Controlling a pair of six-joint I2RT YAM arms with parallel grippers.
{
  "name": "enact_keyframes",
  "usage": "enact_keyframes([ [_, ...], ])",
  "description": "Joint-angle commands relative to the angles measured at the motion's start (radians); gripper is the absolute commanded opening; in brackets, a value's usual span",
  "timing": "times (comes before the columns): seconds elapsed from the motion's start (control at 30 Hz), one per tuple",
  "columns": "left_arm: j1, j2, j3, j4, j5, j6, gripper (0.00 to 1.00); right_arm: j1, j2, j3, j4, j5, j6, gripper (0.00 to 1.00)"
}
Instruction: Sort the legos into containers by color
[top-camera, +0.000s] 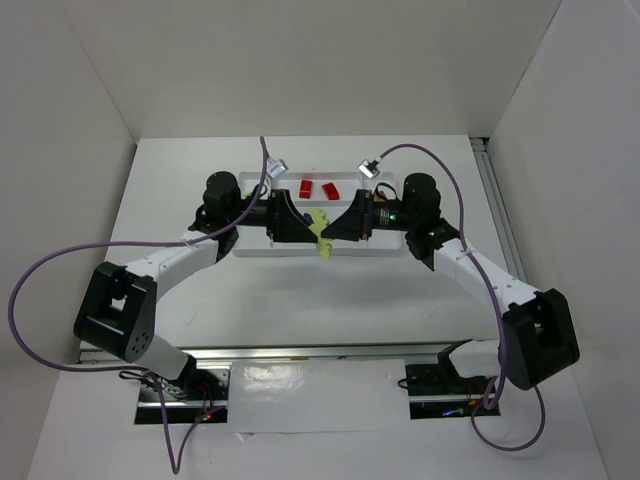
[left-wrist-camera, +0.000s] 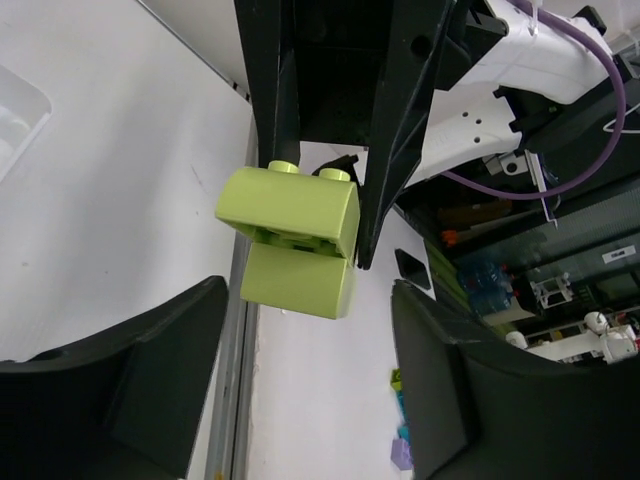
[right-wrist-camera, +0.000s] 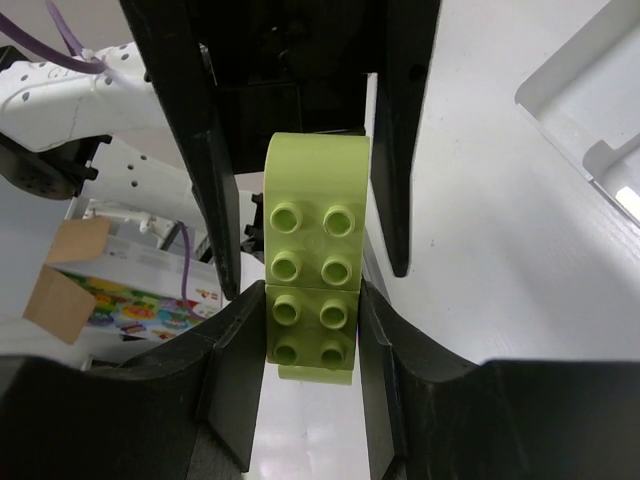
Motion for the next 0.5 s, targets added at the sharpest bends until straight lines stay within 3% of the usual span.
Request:
enact_keyframes([
  [0.0,0.0,0.002,0.027,0.067,0.026,0.006,0.75,-0.008,0.005,0.003,0.065,-0.017,-0.004,0.19],
  [0.1,0.0,0.002,0.027,0.088,0.026,-0.005,0.66,-0.008,0.005,0.003,0.055,-0.017,-0.015,0.19],
  [0.17,0.0,0.002,0.027,0.079,0.026,-0.005,0.43,-0.008,0.014,0.003,0.054,-0.006,-0.015,0.19],
  [0.23,0.0,0.002,0.047,0.034,0.008,0.02,0.06,-0.008,0.014,0.003,0.054,-0.006,-0.015,0.19],
  [0.27,0.0,0.002,0.047,0.0,0.008,0.03,0.0,-0.008,0.014,0.003,0.054,-0.006,-0.015,0.19],
  [0.47,0.021,0.011,0.021,0.055,0.008,-0.003,0.0,-0.017,0.014,0.003,0.045,0.003,-0.024,0.19],
])
